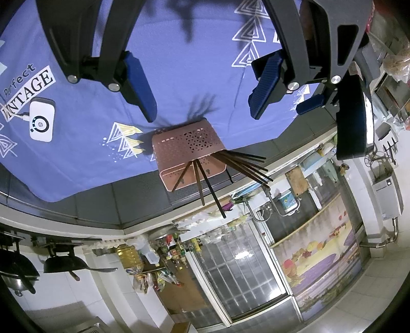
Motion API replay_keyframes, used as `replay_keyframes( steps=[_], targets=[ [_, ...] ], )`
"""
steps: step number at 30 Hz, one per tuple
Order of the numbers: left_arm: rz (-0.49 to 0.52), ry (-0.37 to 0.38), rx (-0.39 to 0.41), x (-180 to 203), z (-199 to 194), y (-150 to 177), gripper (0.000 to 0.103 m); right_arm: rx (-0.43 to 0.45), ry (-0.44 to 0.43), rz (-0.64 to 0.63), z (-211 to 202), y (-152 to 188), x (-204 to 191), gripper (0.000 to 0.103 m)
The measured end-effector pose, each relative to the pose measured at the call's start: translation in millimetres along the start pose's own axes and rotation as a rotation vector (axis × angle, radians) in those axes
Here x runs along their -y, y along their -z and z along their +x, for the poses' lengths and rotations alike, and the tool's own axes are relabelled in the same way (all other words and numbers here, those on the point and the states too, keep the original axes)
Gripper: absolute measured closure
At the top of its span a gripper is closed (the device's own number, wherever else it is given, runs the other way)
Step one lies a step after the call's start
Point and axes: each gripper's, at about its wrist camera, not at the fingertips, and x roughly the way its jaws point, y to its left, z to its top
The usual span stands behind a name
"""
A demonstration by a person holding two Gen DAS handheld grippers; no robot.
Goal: Organize utensils
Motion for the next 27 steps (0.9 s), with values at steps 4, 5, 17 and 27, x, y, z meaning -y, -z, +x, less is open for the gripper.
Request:
replay_keyframes(
  steps=[4, 5, 17, 27],
  targets=[
    [0.000, -0.001, 0.001, -0.2, 0.1, -0.4, 0.006, -0.005, -0.001, 0.004, 1.7, -1.6, 0.0, 0.028],
    [0.000, 0.000, -0.001, -0.2, 0.3, -0.4, 0.006, -0.005, -0.001, 0.005, 1.9, -1.6, 0.4, 0.028],
    [0.009, 0.011, 0.003, -2.6, 0.7, -1.5, 0.006, -0.006, 0.005, 0.003, 3.9, -7.2, -3.9, 0.028],
    [0.011, 0.007, 0.005, -1.3, 1.1, -1.2, 0.006, -0.009, 0.014, 0.007, 5.6, -5.6, -0.7, 0.028]
  ],
)
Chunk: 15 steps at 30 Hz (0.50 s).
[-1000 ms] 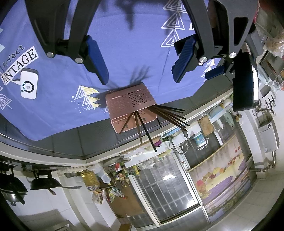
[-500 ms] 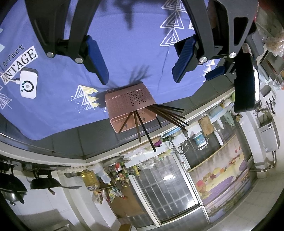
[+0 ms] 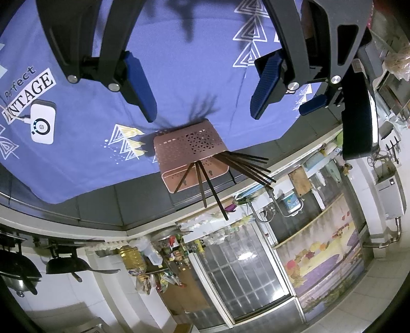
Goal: Organize utensils
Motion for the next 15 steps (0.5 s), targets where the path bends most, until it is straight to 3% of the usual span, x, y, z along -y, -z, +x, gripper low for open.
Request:
replay_keyframes(
  steps=[15],
  targets=[
    [-0.025, 0.007, -0.005, -6.3, -0.6, 1.0, 0.006, -0.001, -0.011, -0.006, 2.1, 5.8, 1.5, 0.028]
  ],
)
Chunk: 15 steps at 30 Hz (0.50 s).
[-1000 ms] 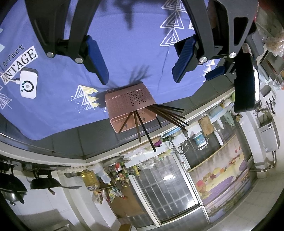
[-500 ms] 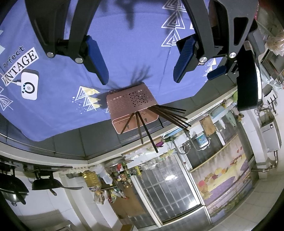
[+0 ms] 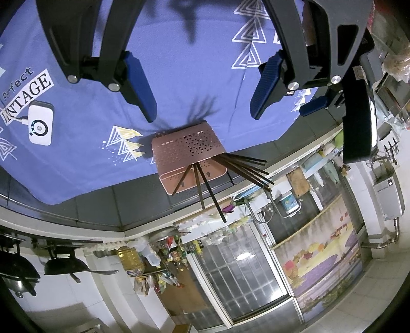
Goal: Organize utensils
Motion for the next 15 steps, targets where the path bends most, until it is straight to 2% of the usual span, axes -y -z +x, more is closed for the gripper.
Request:
replay_keyframes(
  steps=[15],
  targets=[
    [-0.036, 0.000, -0.015, -5.9, 2.0, 3.1, 0.006, 0.001, -0.002, 0.000, 0.1, 0.9, -0.1, 0.028]
  ],
)
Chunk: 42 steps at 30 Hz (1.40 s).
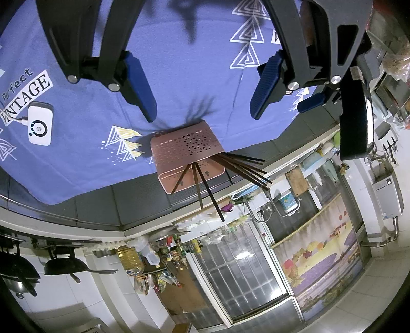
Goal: Organize utensils
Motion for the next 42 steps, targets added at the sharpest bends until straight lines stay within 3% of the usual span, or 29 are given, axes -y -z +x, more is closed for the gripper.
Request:
replay_keyframes(
  steps=[42],
  targets=[
    [-0.009, 0.023, -0.053, 6, 10, 8, 0.006, -0.002, -0.003, 0.004, -1, 0, 0, 0.028]
  ],
)
